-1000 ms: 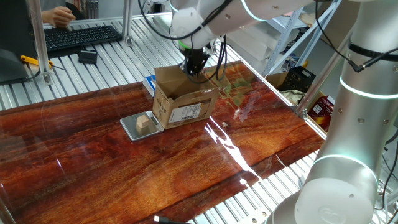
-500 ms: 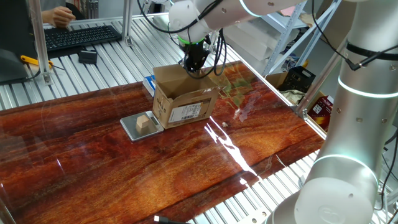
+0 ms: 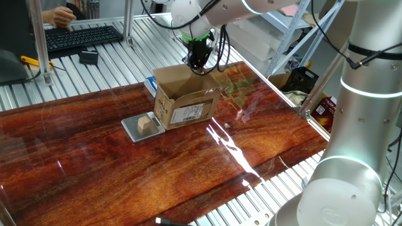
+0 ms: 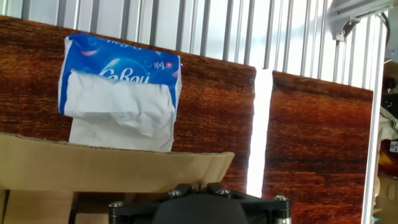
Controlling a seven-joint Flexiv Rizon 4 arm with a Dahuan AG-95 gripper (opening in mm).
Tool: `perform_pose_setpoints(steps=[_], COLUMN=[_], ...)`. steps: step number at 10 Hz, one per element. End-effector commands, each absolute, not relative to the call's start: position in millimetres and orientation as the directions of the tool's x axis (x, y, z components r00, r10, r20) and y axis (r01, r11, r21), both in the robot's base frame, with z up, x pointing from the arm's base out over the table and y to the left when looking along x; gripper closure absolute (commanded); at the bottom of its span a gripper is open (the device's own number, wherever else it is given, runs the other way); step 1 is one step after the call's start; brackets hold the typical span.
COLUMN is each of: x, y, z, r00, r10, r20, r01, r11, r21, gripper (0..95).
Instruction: Open a box
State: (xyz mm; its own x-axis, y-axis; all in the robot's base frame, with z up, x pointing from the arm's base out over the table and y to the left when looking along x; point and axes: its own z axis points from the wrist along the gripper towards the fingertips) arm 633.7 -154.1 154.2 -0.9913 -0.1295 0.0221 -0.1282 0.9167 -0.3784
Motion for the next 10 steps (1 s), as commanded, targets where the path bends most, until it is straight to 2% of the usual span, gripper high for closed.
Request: perform_pose_setpoints(steps=[1,3,5,6,10], x=[635.6,636.0,634.6,631.3,620.7], y=[-156.5,-157.0,-153.0,-147.6,-126.9], z=[154.6,154.5,157.8,161.9,174.5], r00=[-0.990,-0.992,-0.996,-0.998,-0.996], r10=[-0.136,-0.126,-0.080,-0.022,0.044], r20=[0.023,0.028,0.049,0.051,0.074], r01=[-0.134,-0.128,-0.091,-0.033,0.029], r11=[0.916,0.923,0.947,0.973,0.982], r21=[-0.377,-0.364,-0.309,-0.229,-0.187], gripper=[95.0,95.0,95.0,95.0,95.0])
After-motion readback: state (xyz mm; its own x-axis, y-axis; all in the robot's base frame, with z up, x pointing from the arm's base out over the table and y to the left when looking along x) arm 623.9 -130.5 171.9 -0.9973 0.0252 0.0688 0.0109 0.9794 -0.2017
